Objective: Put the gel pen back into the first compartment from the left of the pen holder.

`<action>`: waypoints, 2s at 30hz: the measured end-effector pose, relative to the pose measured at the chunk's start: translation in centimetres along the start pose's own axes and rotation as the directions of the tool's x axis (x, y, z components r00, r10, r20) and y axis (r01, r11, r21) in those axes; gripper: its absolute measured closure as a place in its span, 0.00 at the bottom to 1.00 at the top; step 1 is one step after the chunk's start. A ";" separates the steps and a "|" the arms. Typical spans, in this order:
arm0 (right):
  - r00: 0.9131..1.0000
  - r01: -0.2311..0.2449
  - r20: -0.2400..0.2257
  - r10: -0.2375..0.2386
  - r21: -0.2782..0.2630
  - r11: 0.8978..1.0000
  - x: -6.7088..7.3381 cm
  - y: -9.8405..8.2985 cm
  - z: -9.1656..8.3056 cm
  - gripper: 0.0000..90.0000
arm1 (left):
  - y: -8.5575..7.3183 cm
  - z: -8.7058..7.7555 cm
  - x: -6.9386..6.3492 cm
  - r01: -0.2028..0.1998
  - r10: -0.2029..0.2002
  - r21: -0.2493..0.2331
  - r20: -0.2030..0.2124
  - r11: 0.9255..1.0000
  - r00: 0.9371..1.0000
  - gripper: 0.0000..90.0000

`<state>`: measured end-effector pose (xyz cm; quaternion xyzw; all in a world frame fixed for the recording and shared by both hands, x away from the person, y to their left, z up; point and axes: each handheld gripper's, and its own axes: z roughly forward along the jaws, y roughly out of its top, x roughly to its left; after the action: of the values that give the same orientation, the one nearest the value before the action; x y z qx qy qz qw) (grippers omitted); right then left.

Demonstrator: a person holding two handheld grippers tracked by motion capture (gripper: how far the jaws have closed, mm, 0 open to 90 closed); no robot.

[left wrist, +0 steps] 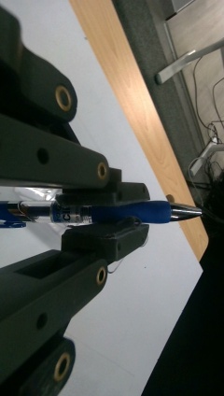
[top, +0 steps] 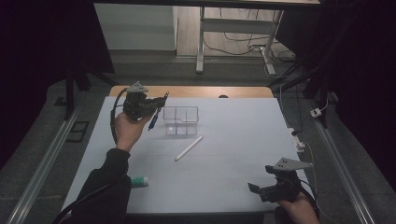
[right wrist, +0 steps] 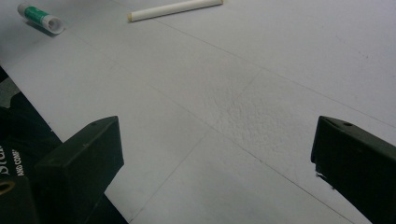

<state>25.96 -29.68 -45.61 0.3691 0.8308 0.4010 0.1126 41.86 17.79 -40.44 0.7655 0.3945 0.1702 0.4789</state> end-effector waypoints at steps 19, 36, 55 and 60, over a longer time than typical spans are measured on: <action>1.000 0.002 -0.011 -0.002 -0.003 1.000 0.0 0.0 0.0 0.02 | 1.9 3.0 -0.4 -0.052 0.052 -0.039 0.011 0.998 0.999 0.89; 1.000 0.003 -0.014 -0.003 -0.006 1.000 -0.1 0.0 -0.1 0.02 | 3.3 5.1 0.0 -0.055 0.055 -0.084 0.007 0.995 0.998 0.89; 1.000 0.001 -0.018 -0.001 -0.010 1.000 -0.1 -0.1 -0.1 0.02 | 2.0 6.9 0.2 -0.092 0.091 -0.054 -0.014 0.994 0.996 0.89; 1.000 0.004 -0.015 -0.004 -0.006 1.000 0.0 -0.1 -0.1 0.02 | 1.4 6.9 0.4 -0.079 0.079 -0.042 -0.011 0.996 0.997 0.89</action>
<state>25.91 -29.79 -45.59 0.3639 0.8312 0.4061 0.1083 47.19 13.62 -42.59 0.7693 0.3625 0.2010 0.4862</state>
